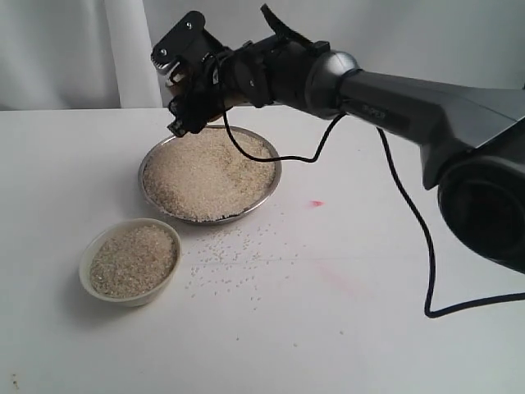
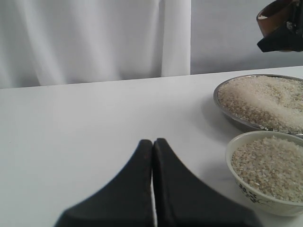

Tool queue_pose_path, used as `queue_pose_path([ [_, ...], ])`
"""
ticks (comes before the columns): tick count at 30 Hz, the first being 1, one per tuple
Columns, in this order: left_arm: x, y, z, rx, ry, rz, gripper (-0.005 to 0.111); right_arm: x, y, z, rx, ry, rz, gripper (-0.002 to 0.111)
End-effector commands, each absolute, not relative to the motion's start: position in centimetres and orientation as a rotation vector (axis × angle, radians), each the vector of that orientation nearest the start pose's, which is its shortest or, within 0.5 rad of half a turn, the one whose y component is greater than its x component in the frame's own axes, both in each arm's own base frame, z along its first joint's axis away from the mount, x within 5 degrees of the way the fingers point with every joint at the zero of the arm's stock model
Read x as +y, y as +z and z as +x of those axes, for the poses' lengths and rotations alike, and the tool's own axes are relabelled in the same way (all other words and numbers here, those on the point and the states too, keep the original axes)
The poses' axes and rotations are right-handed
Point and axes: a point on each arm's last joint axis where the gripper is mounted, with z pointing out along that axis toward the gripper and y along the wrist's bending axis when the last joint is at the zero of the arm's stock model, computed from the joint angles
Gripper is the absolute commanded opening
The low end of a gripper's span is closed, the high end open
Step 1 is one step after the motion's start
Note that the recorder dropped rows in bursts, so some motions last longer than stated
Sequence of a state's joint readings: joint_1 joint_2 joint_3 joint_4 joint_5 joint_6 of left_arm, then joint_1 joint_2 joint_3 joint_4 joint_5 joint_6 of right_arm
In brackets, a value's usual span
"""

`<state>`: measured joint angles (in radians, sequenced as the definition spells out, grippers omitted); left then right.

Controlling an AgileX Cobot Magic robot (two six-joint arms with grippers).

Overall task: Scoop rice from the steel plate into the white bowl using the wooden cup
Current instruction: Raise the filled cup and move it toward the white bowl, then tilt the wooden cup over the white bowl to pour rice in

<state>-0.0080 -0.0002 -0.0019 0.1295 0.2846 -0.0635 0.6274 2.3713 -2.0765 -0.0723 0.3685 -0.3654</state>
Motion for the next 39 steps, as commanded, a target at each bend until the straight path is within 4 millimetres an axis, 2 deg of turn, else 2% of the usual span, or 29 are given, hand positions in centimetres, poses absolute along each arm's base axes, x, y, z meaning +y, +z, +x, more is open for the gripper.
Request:
queue_pose_path([
  [1, 0.2, 18.9, 5.5, 1.755, 0.055, 0.027, 0.0, 32.8, 24.5, 43.6, 1.807, 0.065, -1.14, 0.0],
  [4, 0.2, 18.9, 5.5, 1.755, 0.055, 0.027, 0.0, 34.0, 25.6, 41.7, 1.783, 0.043, -1.262, 0.0],
  [6, 0.2, 18.9, 5.5, 1.755, 0.055, 0.027, 0.0, 35.3, 25.5, 40.4, 1.754, 0.051, -1.338, 0.0],
  [12, 0.2, 18.9, 5.5, 1.755, 0.055, 0.027, 0.0, 37.4, 24.9, 38.0, 1.709, 0.038, -1.497, 0.0],
  [20, 0.2, 18.9, 5.5, 1.755, 0.055, 0.027, 0.0, 38.2, 23.9, 35.6, 1.703, 0.035, -1.737, 0.0],
  [29, 0.2, 18.9, 5.5, 1.755, 0.055, 0.027, 0.0, 37.9, 23.2, 34.6, 1.73, 0.05, -1.896, 0.0],
  [33, 0.2, 18.9, 5.5, 1.755, 0.055, 0.027, 0.0, 38.6, 23.1, 33.7, 1.665, -0.053, -1.966, 0.0],
  [39, 0.2, 18.9, 5.5, 1.755, 0.055, 0.027, 0.0, 39.8, 21.2, 32.1, 1.561, -0.275, -2.095, 0.0],
])
